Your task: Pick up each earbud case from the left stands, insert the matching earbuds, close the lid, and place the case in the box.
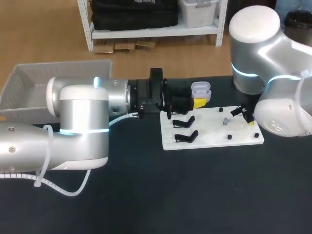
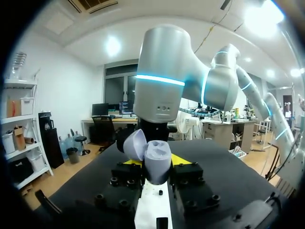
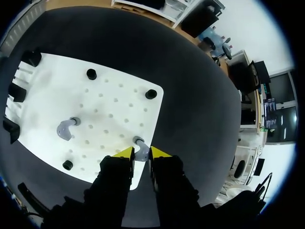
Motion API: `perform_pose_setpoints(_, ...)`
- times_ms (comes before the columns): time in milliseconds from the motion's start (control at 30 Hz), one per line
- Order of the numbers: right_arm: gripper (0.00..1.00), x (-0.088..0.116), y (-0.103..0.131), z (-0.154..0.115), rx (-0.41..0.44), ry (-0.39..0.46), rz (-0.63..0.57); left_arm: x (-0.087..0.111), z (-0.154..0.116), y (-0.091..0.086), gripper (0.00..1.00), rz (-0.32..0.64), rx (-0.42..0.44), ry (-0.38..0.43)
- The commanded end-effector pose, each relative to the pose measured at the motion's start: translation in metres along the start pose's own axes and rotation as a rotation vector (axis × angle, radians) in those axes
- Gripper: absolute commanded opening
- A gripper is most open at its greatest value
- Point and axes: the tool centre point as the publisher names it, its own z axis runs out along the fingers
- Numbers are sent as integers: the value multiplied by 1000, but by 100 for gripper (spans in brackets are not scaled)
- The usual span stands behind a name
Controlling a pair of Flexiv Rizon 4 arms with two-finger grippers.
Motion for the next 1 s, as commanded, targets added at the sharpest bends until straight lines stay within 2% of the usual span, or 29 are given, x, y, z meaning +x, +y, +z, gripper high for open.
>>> perform_pose_setpoints(33, 0, -2, 0, 0, 0, 9, -3, 2, 0, -2, 0, 6, -9, -9)
perform_pose_setpoints(200, 0, 0, -3, -21, 8, 7, 4, 2, 0, -2, 0, 6, -9, -9)
perform_pose_setpoints(367, 0, 7, -1, -58, 29, 21, 5, 2, 0, -2, 0, 6, -9, -9)
perform_pose_setpoints(433, 0, 11, 4, -77, 48, 39, -4, 2, 0, -2, 0, 6, -9, -9)
perform_pose_setpoints(533, 0, 18, 13, -112, 15, 42, 31, 2, 0, -2, 0, 6, -9, -9)
perform_pose_setpoints(633, 0, 24, 24, -144, 18, 41, 36, 2, 0, -2, 0, 6, -9, -9)
perform_pose_setpoints(800, 0, 36, 35, -185, -1, 33, 50, 2, 0, -2, 0, 6, -9, -9)
perform_pose_setpoints(967, 0, 44, 46, -216, 20, 26, 23, 2, 0, -2, 0, 6, -9, -9)
perform_pose_setpoints(1000, 0, 47, 49, -224, 8, 4, 25, 2, 0, -2, 0, 6, -9, -9)
